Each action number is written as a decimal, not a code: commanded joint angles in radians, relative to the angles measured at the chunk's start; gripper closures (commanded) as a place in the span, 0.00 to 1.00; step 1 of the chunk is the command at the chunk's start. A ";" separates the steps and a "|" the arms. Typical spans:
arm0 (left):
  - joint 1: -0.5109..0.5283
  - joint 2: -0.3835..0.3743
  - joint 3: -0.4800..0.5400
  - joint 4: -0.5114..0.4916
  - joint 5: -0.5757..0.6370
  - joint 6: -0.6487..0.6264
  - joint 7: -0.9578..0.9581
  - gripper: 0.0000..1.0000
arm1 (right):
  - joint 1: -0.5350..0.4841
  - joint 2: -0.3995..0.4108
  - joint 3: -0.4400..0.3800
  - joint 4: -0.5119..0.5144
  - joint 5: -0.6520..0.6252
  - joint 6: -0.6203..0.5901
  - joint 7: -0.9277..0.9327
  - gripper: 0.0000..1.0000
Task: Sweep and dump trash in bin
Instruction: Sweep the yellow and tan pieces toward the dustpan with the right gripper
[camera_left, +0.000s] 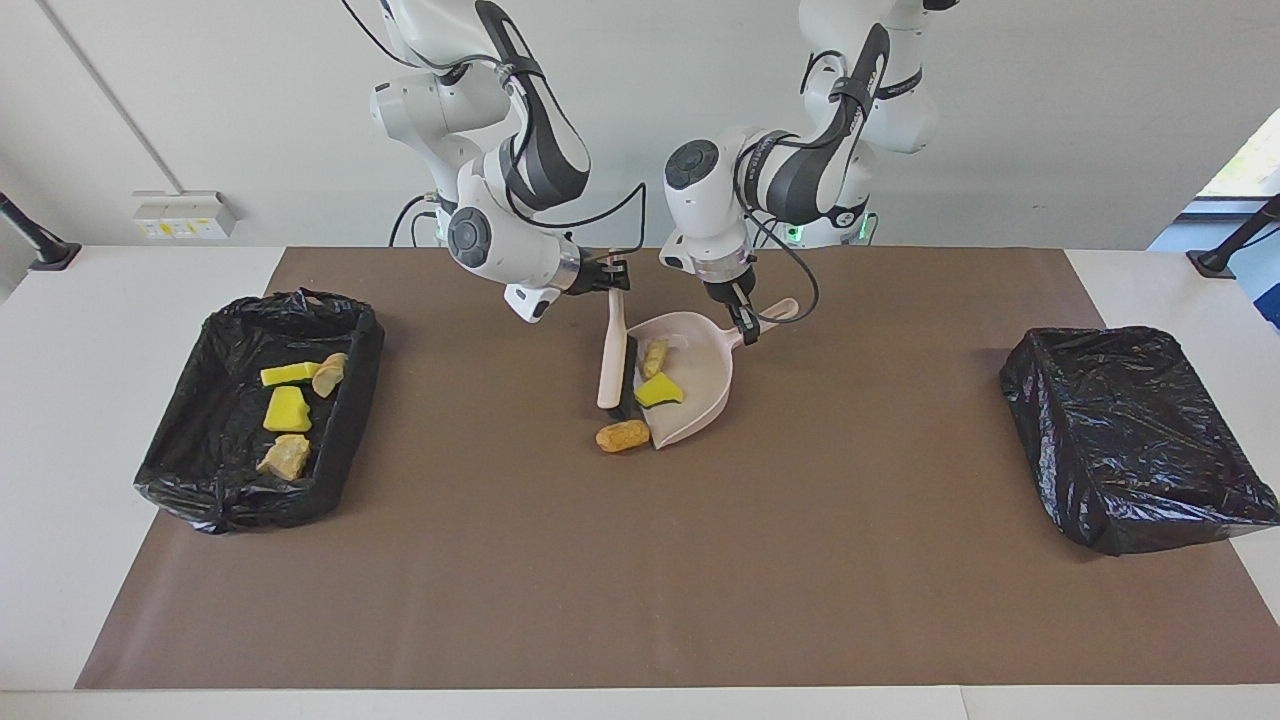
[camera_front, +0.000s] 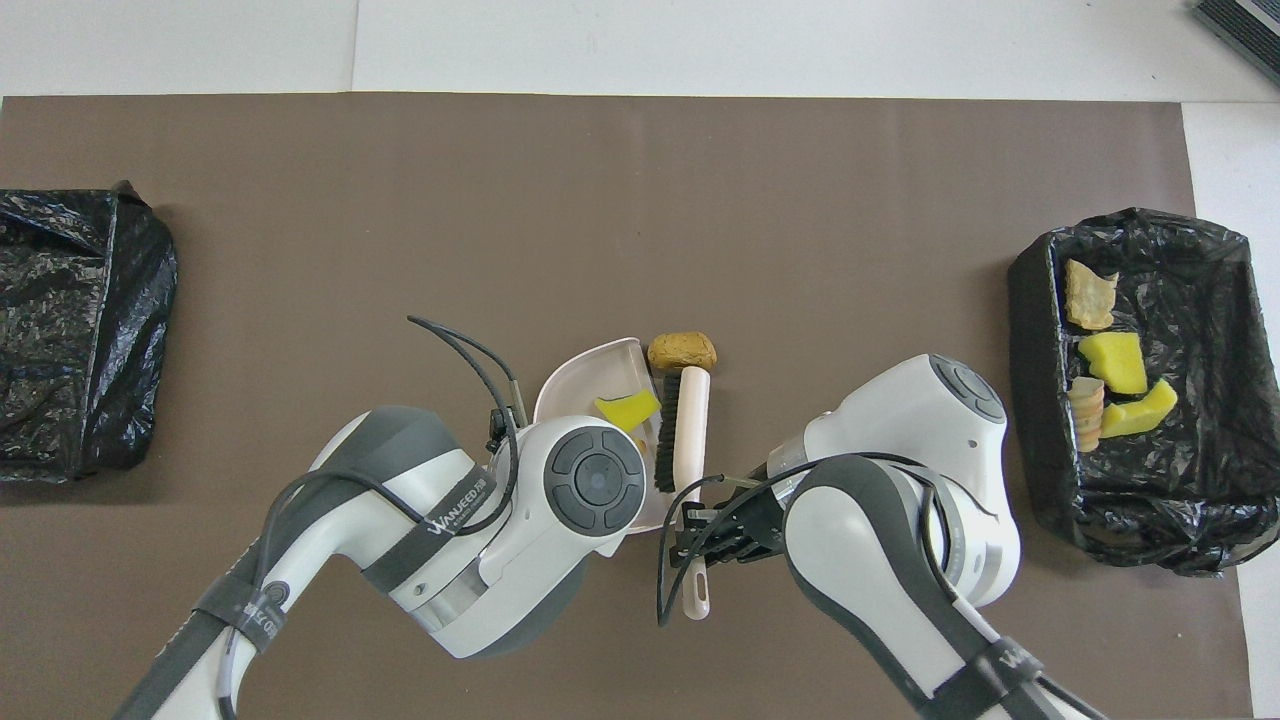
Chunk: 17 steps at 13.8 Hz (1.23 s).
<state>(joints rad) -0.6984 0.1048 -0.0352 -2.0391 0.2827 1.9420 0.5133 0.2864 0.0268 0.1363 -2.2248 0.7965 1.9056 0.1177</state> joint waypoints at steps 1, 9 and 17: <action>0.017 -0.034 0.005 -0.052 -0.034 0.063 0.011 1.00 | -0.029 -0.042 -0.007 0.011 0.044 -0.023 -0.030 1.00; 0.082 -0.027 0.008 -0.056 -0.077 0.054 -0.004 1.00 | -0.147 -0.035 -0.006 0.160 -0.603 -0.122 -0.112 1.00; 0.086 -0.027 0.008 -0.059 -0.077 0.049 -0.006 1.00 | -0.012 0.188 0.028 0.209 -0.748 0.008 -0.122 1.00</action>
<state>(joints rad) -0.6207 0.1034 -0.0250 -2.0626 0.2121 1.9724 0.5126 0.2431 0.1954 0.1551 -2.0129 0.0021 1.8812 0.0099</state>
